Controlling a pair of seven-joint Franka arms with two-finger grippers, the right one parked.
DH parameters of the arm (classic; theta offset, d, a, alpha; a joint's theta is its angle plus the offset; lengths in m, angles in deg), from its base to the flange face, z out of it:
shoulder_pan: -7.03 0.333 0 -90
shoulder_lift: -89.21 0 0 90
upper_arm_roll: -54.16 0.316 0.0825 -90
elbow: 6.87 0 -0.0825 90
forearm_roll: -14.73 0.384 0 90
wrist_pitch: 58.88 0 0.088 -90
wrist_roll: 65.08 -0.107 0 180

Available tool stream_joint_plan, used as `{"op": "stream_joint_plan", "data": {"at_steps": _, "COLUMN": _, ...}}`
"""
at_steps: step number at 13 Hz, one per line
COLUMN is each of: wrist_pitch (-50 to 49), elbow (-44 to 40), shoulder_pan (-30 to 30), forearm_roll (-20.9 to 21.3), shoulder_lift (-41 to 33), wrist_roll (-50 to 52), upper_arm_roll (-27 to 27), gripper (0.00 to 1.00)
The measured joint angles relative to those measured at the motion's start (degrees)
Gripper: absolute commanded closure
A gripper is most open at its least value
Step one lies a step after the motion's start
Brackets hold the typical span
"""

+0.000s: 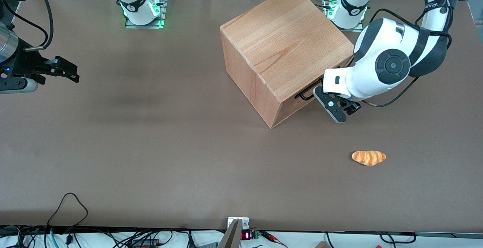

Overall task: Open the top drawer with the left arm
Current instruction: 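Hook the left gripper fingers around the black drawer handle, then pull the handle with the left gripper, sliding the drawer out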

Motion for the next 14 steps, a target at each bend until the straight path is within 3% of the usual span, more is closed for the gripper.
{"op": "stream_joint_plan", "data": {"at_steps": 7, "wrist_pitch": -0.34, "elbow": 0.08, "shoulder_pan": 1.14, "forearm_roll": -3.19, "shoulder_lift": 1.55, "wrist_roll": -6.42, "upper_arm_roll": 0.05, "gripper": 0.0}}
{"op": "stream_joint_plan", "data": {"at_steps": 14, "wrist_pitch": -0.46, "elbow": 0.16, "shoulder_pan": 1.23, "forearm_roll": -3.49, "shoulder_lift": 3.41, "wrist_roll": -7.67, "upper_arm_roll": -0.04, "gripper": 0.0}}
